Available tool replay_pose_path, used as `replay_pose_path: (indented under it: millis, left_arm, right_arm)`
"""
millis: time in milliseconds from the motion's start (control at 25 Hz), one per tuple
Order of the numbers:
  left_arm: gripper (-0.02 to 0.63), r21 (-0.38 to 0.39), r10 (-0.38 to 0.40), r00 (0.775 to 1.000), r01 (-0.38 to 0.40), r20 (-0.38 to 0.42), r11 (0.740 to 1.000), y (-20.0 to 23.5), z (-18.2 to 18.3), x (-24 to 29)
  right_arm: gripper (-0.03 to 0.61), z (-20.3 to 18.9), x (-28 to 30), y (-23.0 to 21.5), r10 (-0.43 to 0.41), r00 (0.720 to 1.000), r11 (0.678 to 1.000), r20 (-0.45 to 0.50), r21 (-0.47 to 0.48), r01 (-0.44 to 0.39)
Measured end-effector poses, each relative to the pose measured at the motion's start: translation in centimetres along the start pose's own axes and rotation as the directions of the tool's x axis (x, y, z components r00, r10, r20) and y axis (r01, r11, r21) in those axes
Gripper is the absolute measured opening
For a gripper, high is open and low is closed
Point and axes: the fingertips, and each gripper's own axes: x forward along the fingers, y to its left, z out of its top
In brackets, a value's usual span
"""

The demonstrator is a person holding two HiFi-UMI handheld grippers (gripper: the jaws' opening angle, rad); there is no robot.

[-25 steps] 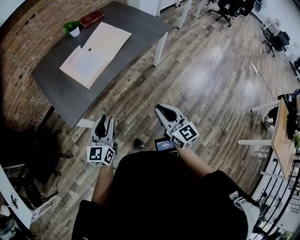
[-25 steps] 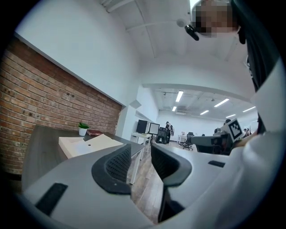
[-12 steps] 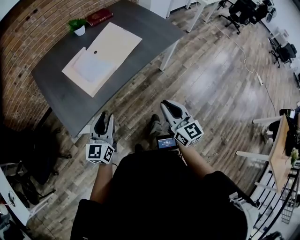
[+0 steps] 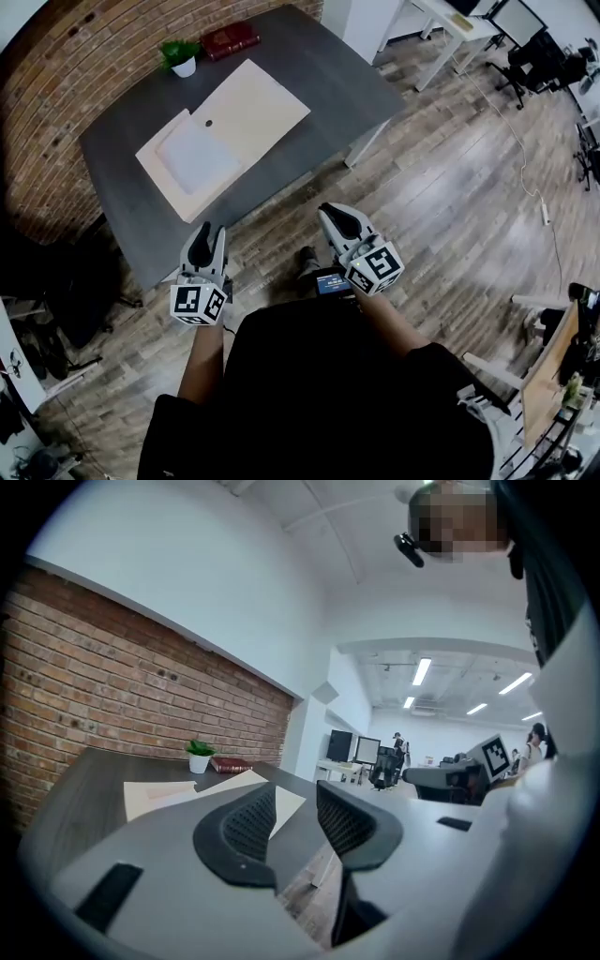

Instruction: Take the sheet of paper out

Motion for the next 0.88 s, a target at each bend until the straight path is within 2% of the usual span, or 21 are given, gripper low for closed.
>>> replay_pose_path:
  millis: [160,320,520,760,880]
  left_arm:
    - [0.118,0.003,0.073,0.997,-0.073,0.008,0.997,0.1,0.9,4.8]
    - [0.118,-0.029,0.12,0.993,-0.12,0.001,0.992,-0.1,0.6,9.3]
    - [0.118,-0.049,0.159,0.987,-0.16,-0.015,0.986,0.4,0.7,12.9]
    - [0.12,-0.053,0.21,0.977,-0.212,-0.048,0.976,4.3,0.5,16.5]
    - [0.12,-0.031,0.253,0.96,-0.258,-0.121,0.966,7.5,-0.6,18.3]
  right_arm:
    - [0.037,1.3,2.6,-3.9,0.097,0.995,0.995,-0.021,-0.006,-0.098]
    - [0.037,1.6,4.8,-6.8,0.186,0.981,0.983,-0.051,-0.006,-0.186]
    - [0.037,1.7,7.2,-9.9,0.21,0.977,0.977,-0.045,0.035,-0.208]
    - [0.037,1.6,11.5,-11.9,0.268,0.963,0.963,-0.037,0.047,-0.267]
    - [0.037,0.7,14.2,-13.0,0.28,0.955,0.96,-0.093,0.044,-0.277]
